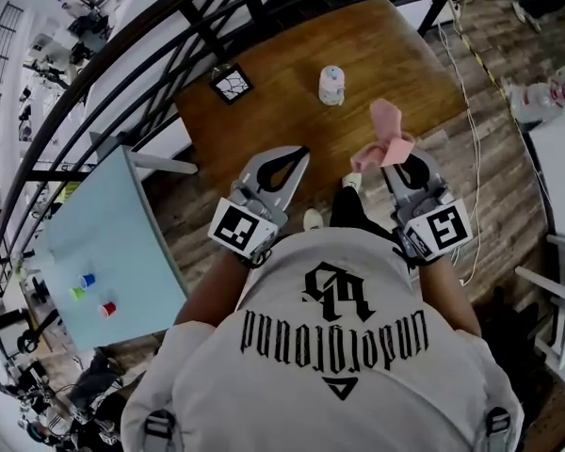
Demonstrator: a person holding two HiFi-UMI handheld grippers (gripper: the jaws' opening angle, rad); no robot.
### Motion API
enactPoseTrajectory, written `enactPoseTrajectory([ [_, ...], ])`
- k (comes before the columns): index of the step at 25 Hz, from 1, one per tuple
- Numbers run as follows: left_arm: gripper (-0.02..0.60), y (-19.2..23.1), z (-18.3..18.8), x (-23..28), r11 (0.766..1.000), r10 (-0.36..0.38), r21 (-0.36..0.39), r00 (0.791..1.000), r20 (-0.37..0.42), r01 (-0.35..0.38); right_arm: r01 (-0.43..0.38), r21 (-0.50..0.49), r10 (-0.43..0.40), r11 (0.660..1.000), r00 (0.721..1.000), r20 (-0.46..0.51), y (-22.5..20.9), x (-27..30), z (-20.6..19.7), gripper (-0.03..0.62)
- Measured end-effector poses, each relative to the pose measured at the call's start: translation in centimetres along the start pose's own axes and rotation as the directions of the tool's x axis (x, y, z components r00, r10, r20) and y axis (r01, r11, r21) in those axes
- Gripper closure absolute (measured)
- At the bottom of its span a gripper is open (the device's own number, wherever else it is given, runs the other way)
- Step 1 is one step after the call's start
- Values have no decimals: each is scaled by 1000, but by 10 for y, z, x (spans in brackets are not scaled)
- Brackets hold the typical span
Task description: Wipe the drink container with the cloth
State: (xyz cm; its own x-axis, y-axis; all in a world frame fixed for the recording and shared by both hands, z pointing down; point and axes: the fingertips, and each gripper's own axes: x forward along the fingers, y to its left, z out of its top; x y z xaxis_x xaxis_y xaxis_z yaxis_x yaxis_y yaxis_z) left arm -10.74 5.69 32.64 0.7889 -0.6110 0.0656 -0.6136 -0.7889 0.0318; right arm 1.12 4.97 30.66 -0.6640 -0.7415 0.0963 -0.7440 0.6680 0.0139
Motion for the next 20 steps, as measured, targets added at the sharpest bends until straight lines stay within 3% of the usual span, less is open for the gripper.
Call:
enactPoseTrajectory([
  [5,528,17,-26,33,1000,-21,-1,999,-42,21,-22,18,22,1000,1000,-20,-27,24,-12,557],
  [11,470,45,-54,78,999,-40,-12,996,-85,39,-51,36,53,998,997,-58,-67,48,-23,557],
  [17,353,81,-85,125,998,-65,-2,988,-139,65,-53,55,59,997,992,-108,-104,61,-36,557],
  [20,294,103,-105,149,995,-80,45,984,-158,88,-49,69,58,996,990,-131,-119,70,-47,557],
])
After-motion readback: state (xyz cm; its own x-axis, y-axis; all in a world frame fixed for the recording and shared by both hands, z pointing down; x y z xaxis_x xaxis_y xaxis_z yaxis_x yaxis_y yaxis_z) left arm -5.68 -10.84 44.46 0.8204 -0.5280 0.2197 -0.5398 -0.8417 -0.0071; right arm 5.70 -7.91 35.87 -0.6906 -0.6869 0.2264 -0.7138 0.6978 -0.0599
